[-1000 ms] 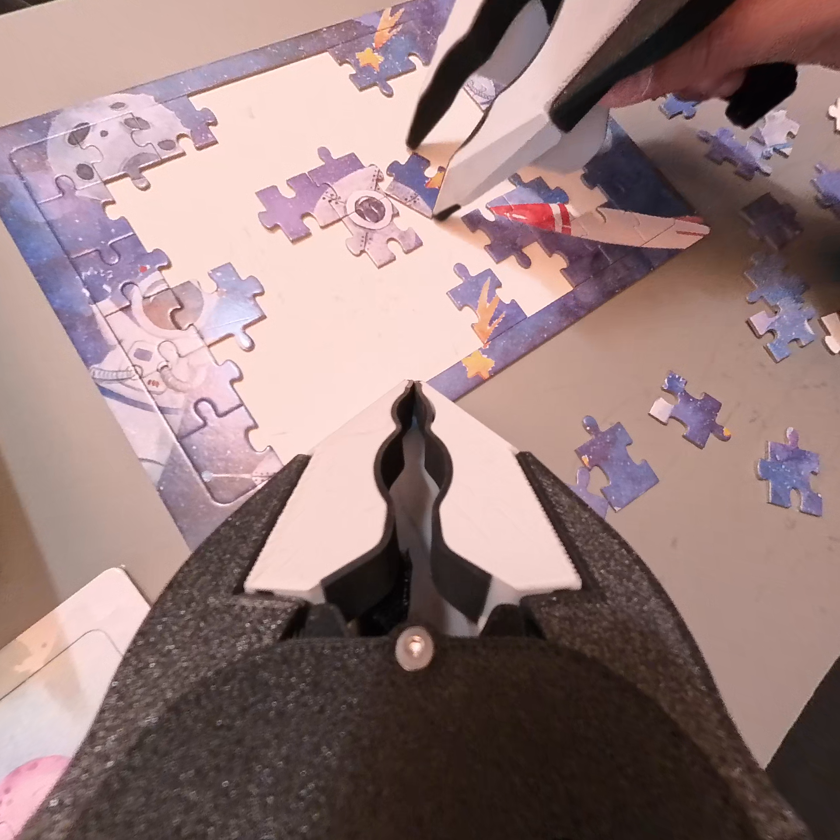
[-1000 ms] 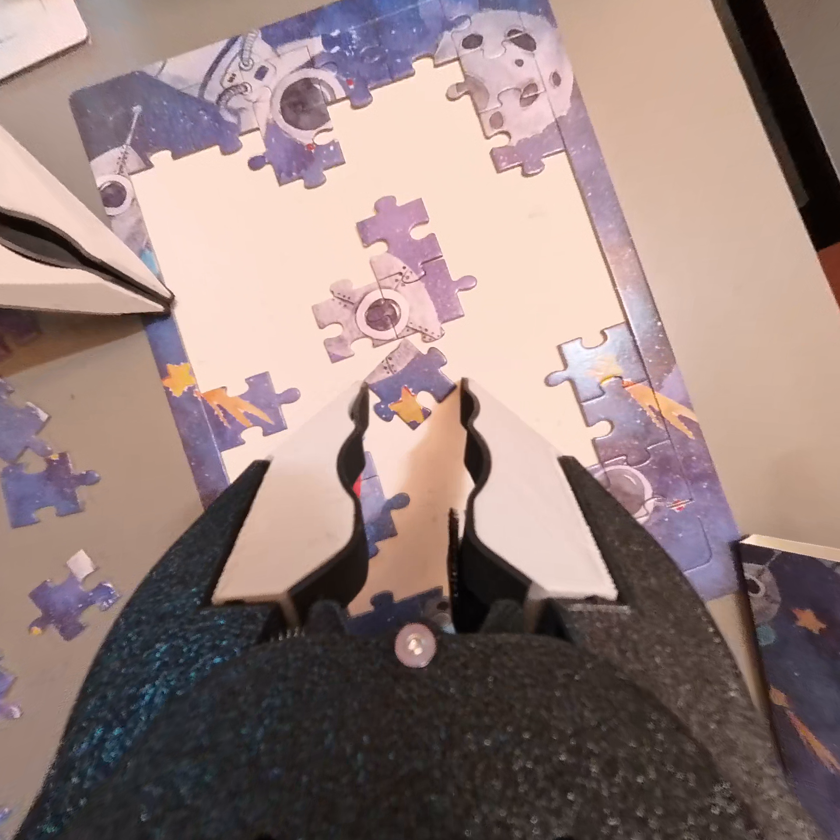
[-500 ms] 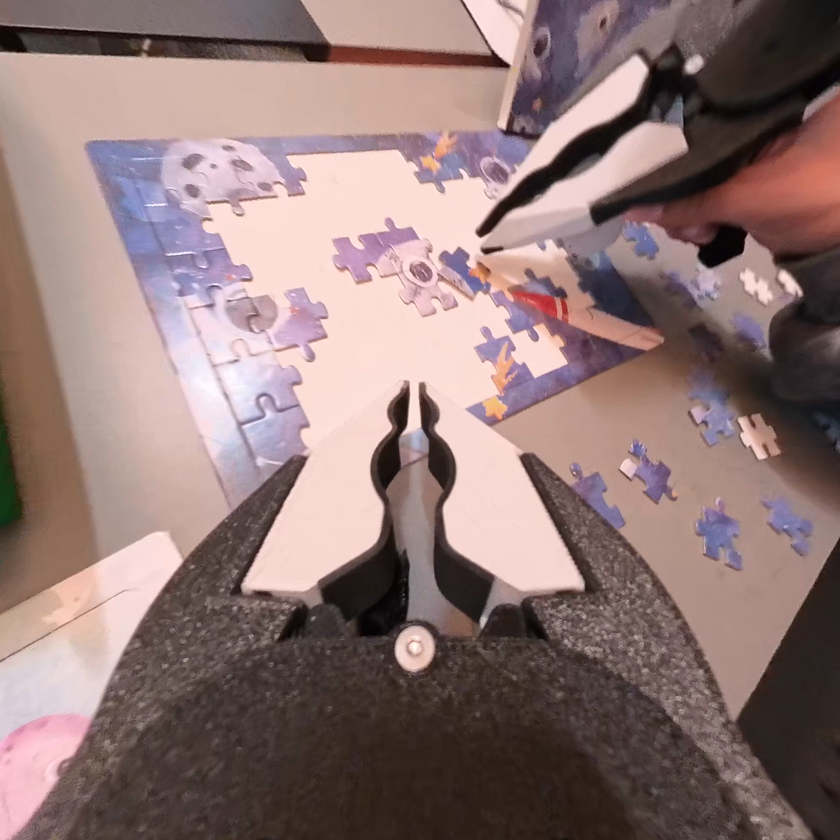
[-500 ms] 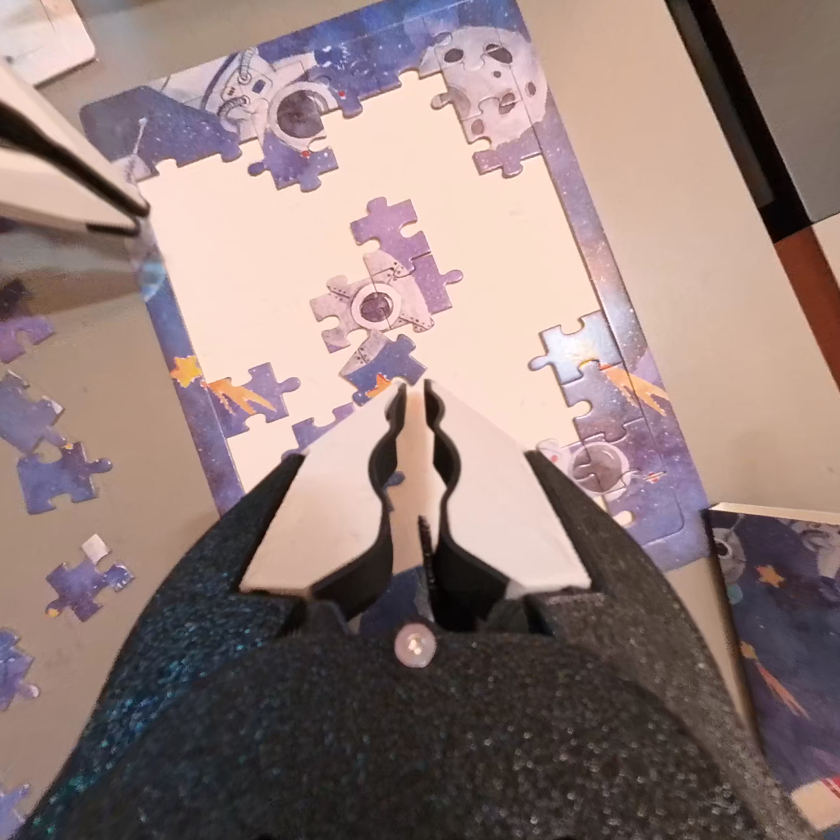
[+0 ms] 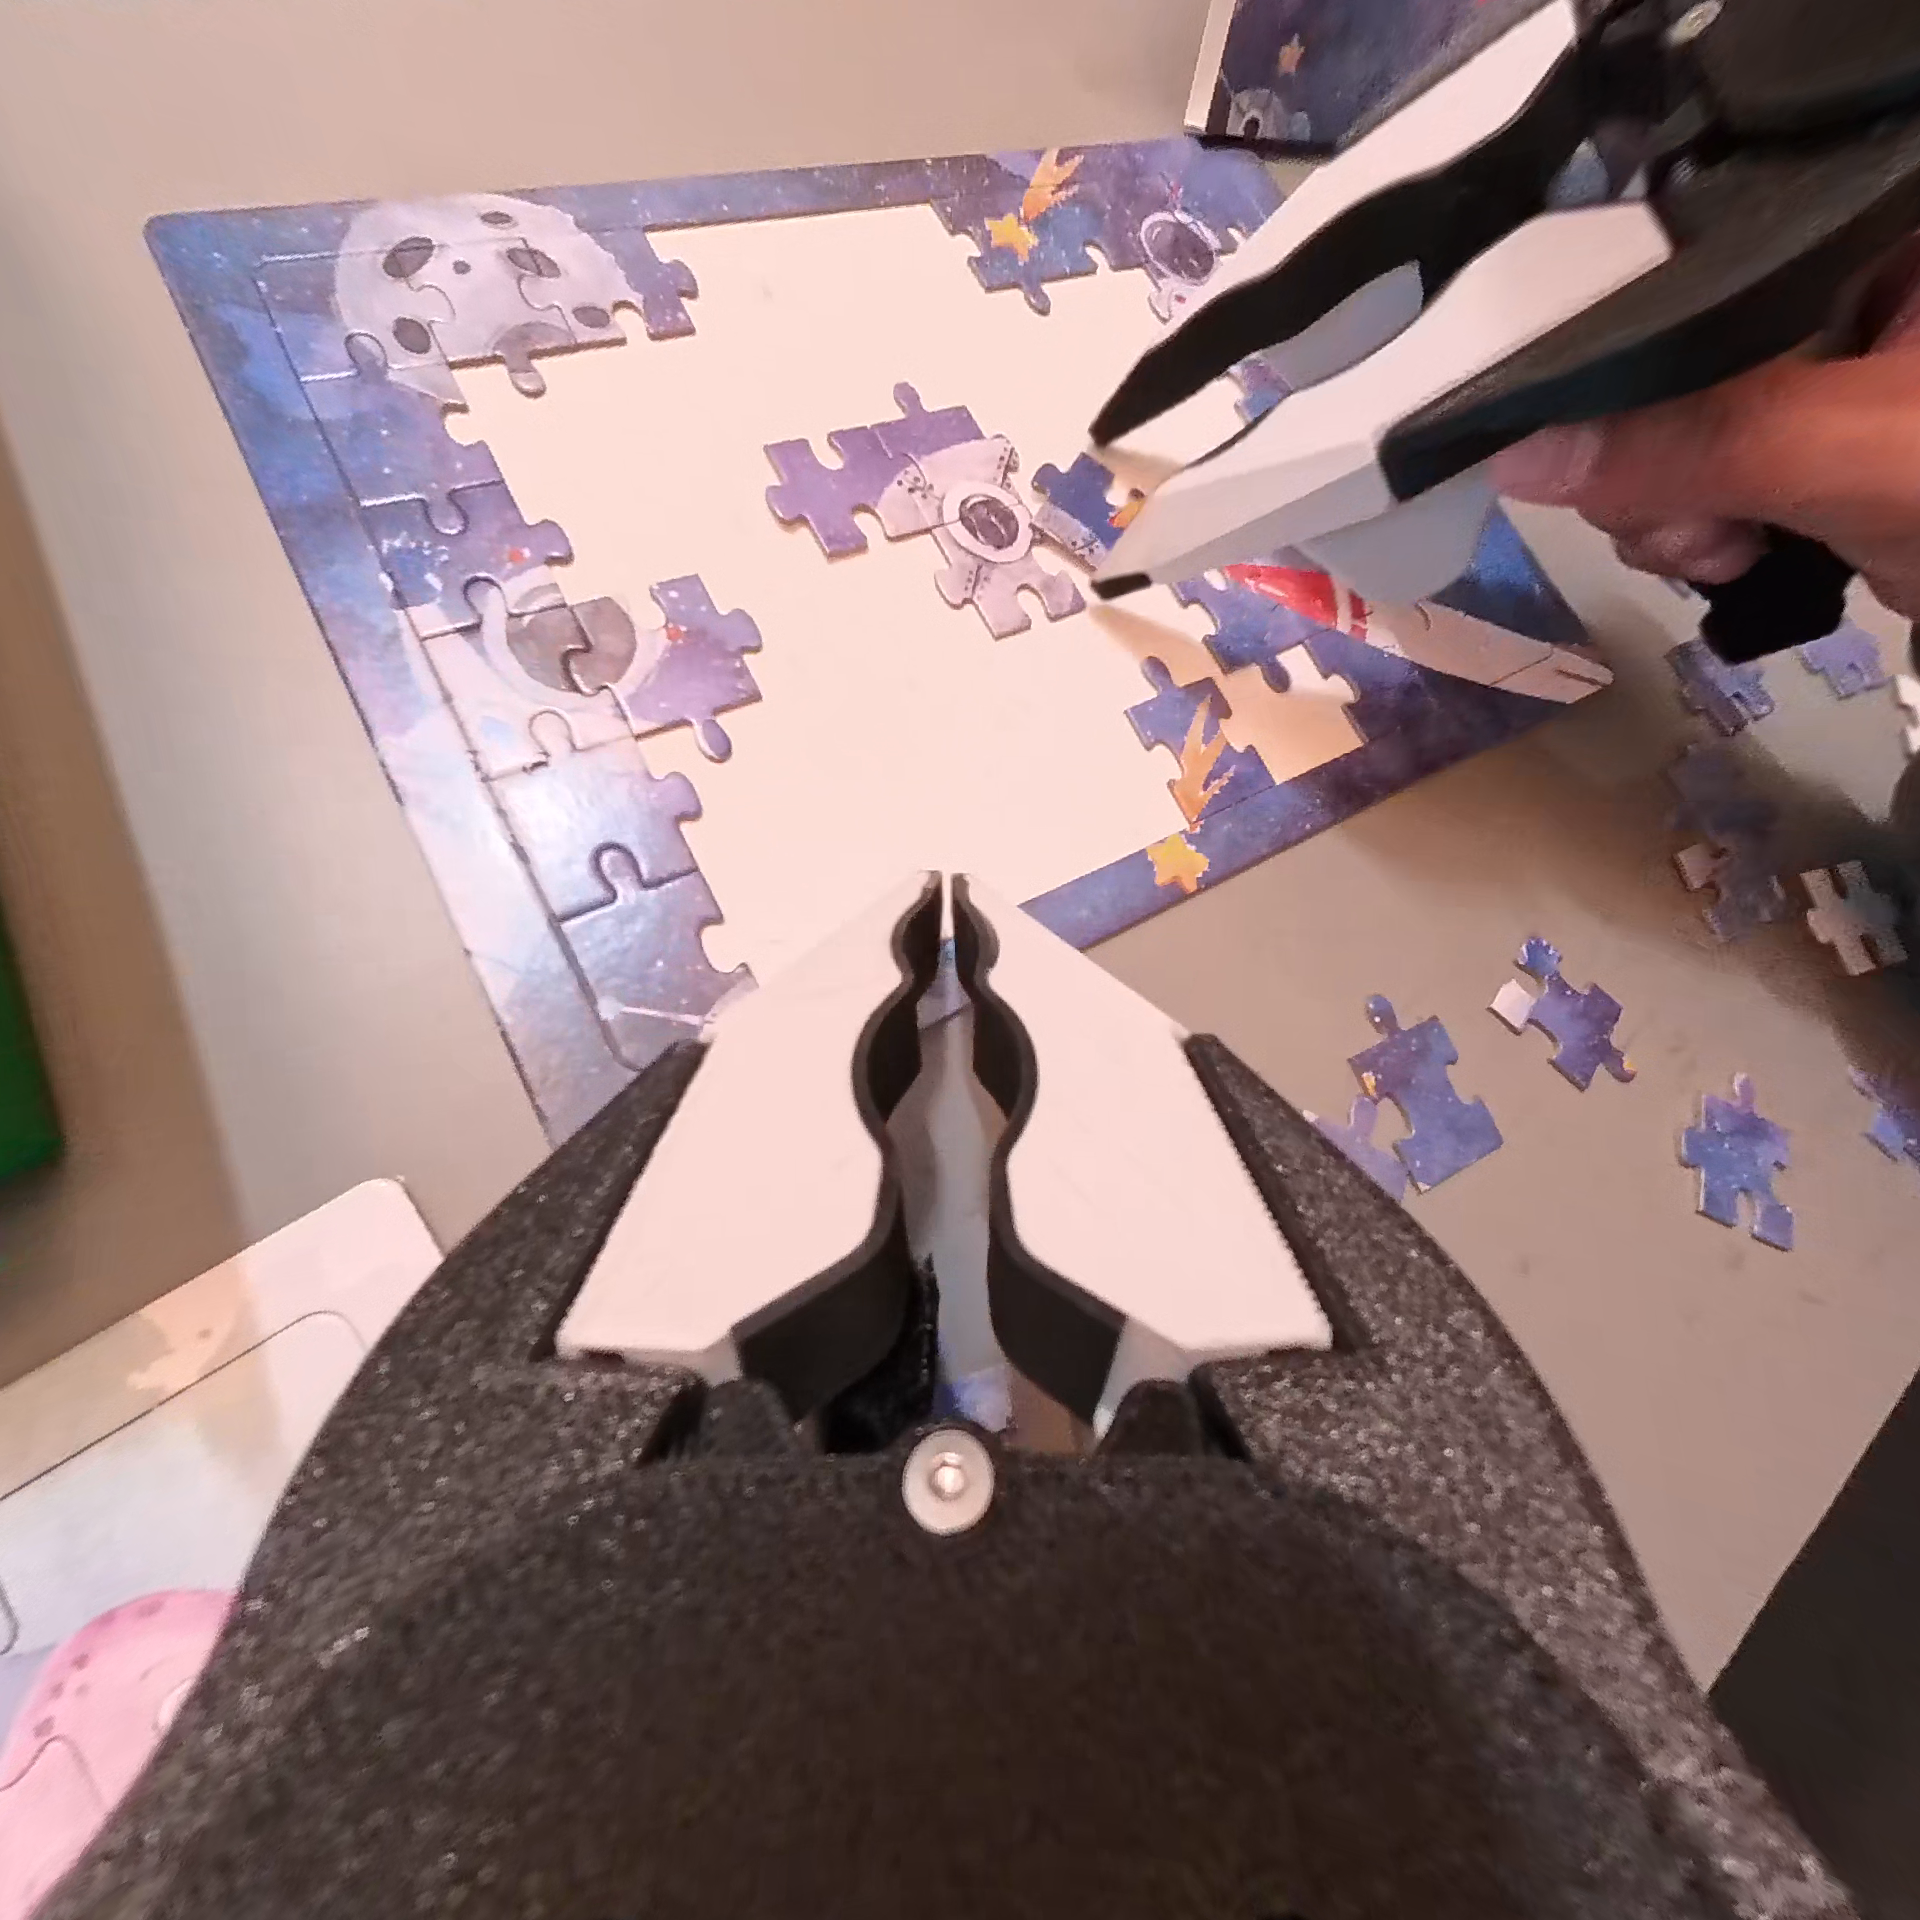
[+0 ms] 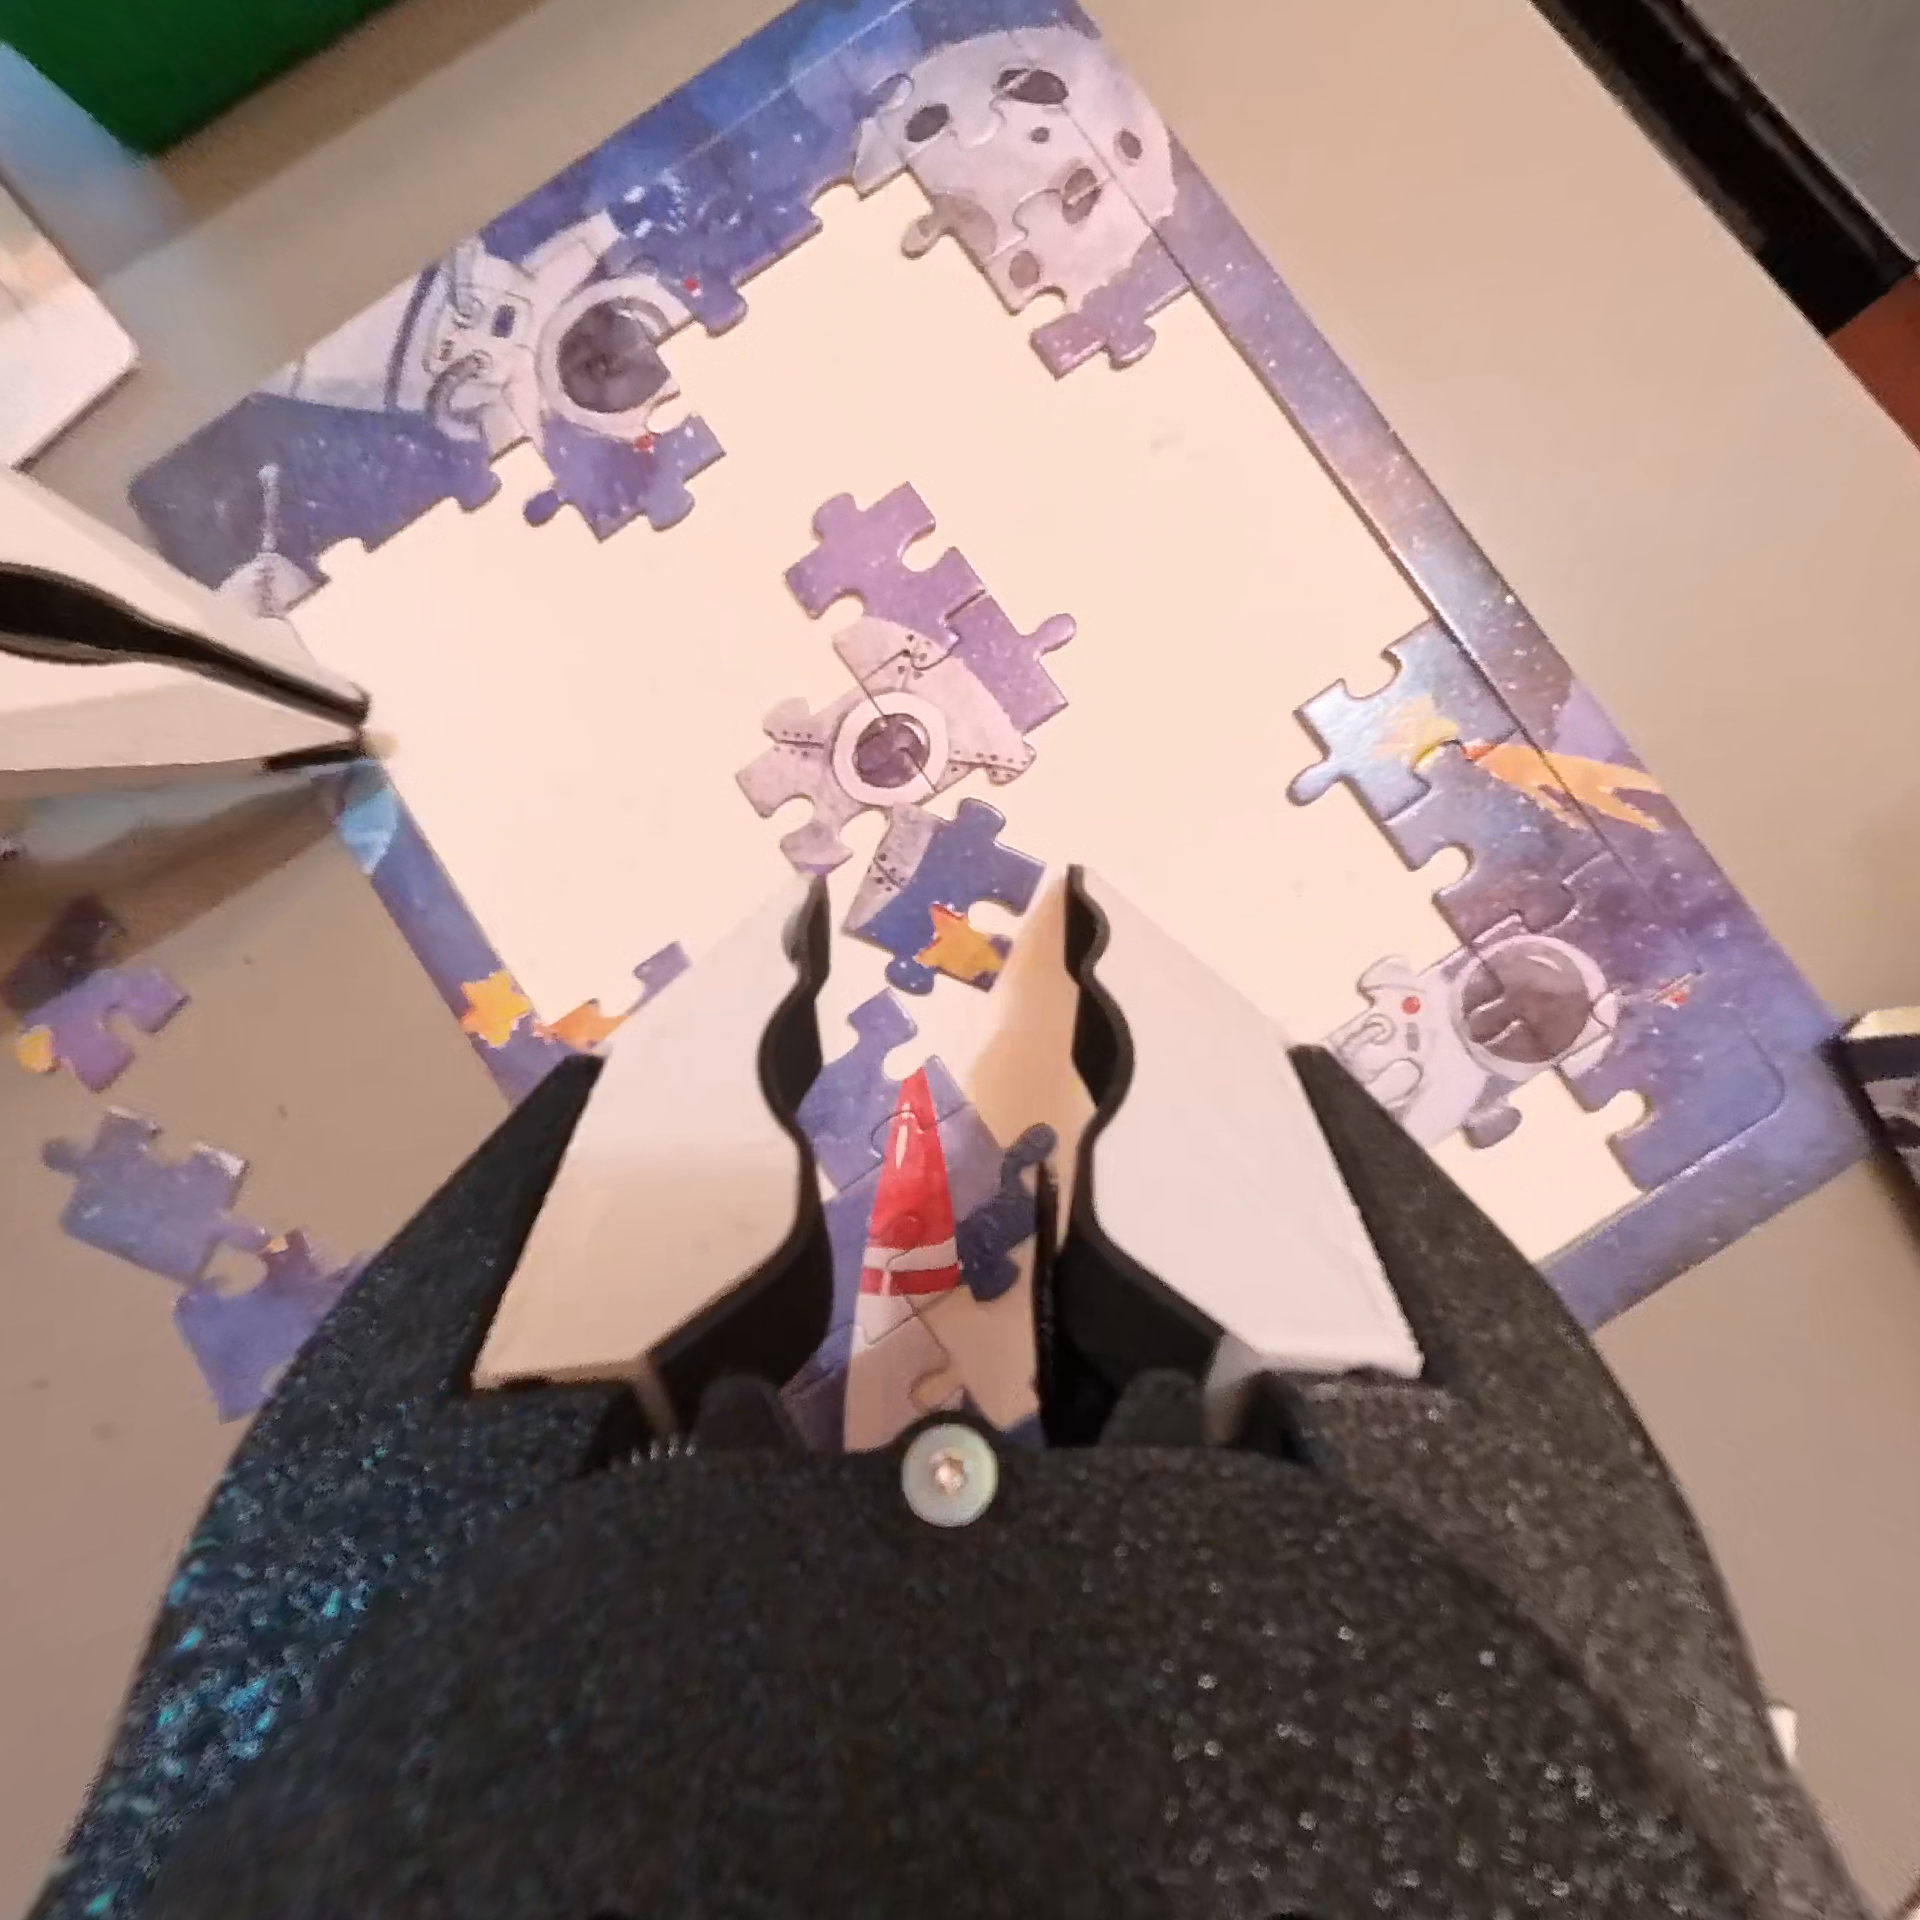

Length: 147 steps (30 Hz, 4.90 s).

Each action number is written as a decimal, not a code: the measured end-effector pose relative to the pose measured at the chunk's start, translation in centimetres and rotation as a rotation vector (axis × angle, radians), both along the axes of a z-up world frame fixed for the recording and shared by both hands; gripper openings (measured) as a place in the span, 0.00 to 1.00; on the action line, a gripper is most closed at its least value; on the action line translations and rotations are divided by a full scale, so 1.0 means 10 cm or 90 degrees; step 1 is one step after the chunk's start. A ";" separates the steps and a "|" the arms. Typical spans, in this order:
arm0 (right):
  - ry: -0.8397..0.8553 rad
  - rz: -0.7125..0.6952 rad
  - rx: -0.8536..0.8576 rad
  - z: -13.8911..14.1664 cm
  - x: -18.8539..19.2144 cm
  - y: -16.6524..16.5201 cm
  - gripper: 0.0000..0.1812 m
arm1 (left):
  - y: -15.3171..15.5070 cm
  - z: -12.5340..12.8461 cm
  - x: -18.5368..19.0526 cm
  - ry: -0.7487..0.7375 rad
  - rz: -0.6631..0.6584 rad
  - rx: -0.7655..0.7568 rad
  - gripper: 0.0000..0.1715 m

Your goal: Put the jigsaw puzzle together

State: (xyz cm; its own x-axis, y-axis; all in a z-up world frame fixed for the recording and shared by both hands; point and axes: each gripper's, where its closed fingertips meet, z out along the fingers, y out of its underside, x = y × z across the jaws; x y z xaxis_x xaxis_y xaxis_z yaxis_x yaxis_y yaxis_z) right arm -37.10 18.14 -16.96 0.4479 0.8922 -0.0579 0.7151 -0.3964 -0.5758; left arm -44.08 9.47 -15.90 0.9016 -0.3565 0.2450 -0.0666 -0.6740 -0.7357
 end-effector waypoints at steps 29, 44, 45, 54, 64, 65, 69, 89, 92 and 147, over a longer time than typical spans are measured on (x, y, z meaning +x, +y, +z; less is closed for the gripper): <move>0.010 0.085 0.092 0.26 -0.16 -0.18 0.03 | 0.01 0.05 -0.06 -0.003 0.017 0.012 0.01; -0.003 -0.081 0.016 0.03 0.09 0.08 0.23 | 0.10 0.24 -0.49 -0.009 0.142 0.066 0.00; 0.001 -0.090 0.006 0.00 0.07 0.09 0.23 | 0.11 0.25 -0.58 -0.017 0.170 0.067 0.00; -0.005 -0.072 0.035 -0.01 0.01 0.07 0.12 | 0.03 -0.08 -0.73 0.059 0.195 -0.026 0.00; -0.014 -0.046 0.028 0.01 0.06 0.06 0.12 | 0.02 -0.09 -0.73 0.055 0.194 -0.029 0.00; -0.007 -0.033 0.029 0.05 0.05 0.03 0.12 | 0.02 -0.09 -0.73 0.054 0.193 -0.029 0.00; 0.015 0.068 0.062 0.27 -0.10 -0.17 0.12 | 0.02 -0.09 -0.73 0.041 0.189 -0.031 0.00; -0.110 0.453 0.041 0.01 -1.00 -0.89 0.12 | 0.02 -0.09 -0.72 0.019 0.180 -0.033 0.00; -0.104 0.466 0.027 0.00 -1.01 -0.90 0.12 | 0.02 -0.10 -0.72 0.017 0.180 -0.033 0.00; -0.053 0.436 0.097 0.04 -1.10 -0.86 0.00 | 0.02 -0.10 -0.72 0.003 0.180 -0.035 0.00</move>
State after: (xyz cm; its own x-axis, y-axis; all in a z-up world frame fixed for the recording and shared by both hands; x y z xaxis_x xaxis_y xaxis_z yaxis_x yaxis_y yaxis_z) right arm -48.14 9.57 -16.58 -0.2198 0.9703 0.1009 0.8189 0.2397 -0.5215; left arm -51.29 9.68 -16.87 0.9645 -0.0766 0.2526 0.1267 -0.7050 -0.6978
